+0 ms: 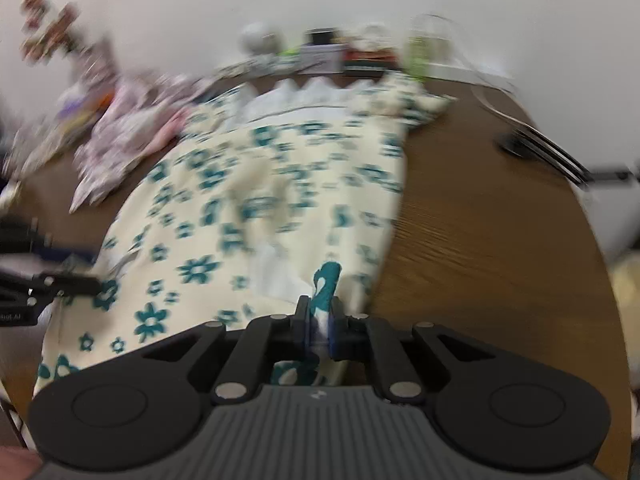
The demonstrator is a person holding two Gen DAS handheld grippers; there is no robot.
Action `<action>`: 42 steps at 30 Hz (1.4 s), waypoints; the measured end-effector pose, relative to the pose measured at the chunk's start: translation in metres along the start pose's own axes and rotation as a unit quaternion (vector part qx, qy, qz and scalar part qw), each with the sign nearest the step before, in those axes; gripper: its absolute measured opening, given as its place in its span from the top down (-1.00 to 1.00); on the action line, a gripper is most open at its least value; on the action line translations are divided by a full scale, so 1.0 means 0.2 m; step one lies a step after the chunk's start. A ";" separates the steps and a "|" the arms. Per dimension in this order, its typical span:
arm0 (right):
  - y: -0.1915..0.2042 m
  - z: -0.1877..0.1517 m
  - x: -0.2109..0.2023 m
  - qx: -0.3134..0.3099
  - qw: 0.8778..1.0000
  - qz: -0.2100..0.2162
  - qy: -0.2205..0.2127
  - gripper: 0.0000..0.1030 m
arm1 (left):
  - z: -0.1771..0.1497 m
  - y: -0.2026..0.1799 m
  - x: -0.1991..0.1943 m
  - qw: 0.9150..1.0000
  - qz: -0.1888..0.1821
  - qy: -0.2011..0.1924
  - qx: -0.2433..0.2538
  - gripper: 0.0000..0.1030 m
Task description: Fold clothes
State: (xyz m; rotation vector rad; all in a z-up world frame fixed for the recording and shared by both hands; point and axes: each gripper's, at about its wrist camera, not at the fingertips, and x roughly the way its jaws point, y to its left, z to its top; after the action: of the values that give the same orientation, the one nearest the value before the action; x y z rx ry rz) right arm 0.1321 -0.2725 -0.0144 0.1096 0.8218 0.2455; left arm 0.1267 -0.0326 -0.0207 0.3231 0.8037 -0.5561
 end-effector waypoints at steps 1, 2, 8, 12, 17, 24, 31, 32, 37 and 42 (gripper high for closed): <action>-0.05 -0.02 -0.01 0.022 1.000 -0.001 -0.003 0.86 | -0.01 0.00 -0.01 1.000 -0.006 0.001 0.003 0.62; -0.09 -0.03 -0.02 0.041 0.999 0.008 -0.004 0.83 | -0.01 0.01 -0.02 1.000 -0.014 -0.003 -0.003 0.60; -0.04 0.00 -0.19 0.005 0.997 0.010 -0.076 0.14 | 0.10 0.08 -0.05 1.000 -0.011 -0.022 0.004 0.34; 0.18 0.08 -0.05 -0.138 0.990 -0.011 -0.038 0.15 | 0.16 0.03 0.09 0.998 -0.012 0.032 0.047 0.36; 0.26 0.11 0.15 -0.202 0.978 -0.047 -0.005 0.25 | 0.16 -0.02 0.17 0.996 0.019 0.050 0.075 0.74; 0.17 0.15 0.11 -0.194 0.978 -0.072 -0.019 0.97 | 0.10 0.01 0.06 0.996 0.061 0.023 0.065 0.98; -0.06 0.15 0.06 -0.138 0.987 -0.078 -0.012 0.96 | 0.03 0.14 0.00 0.996 0.090 0.022 0.017 0.98; -0.07 0.14 0.07 -0.133 0.988 -0.076 -0.007 0.95 | 0.02 0.14 0.01 0.996 0.088 0.024 0.015 0.98; -0.12 0.10 0.10 -0.116 0.991 -0.070 0.000 0.92 | 0.01 0.17 0.03 0.996 0.079 0.032 -0.006 0.87; -0.18 0.16 -0.01 -0.089 0.996 -0.024 0.005 -0.06 | 0.06 0.26 -0.07 0.999 0.035 0.001 -0.032 -0.09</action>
State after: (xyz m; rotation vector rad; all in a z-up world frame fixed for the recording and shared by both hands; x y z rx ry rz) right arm 0.1617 -0.3077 0.0016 -0.0786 0.8072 0.2728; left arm 0.1560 0.0089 0.0004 0.2906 0.8077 -0.4639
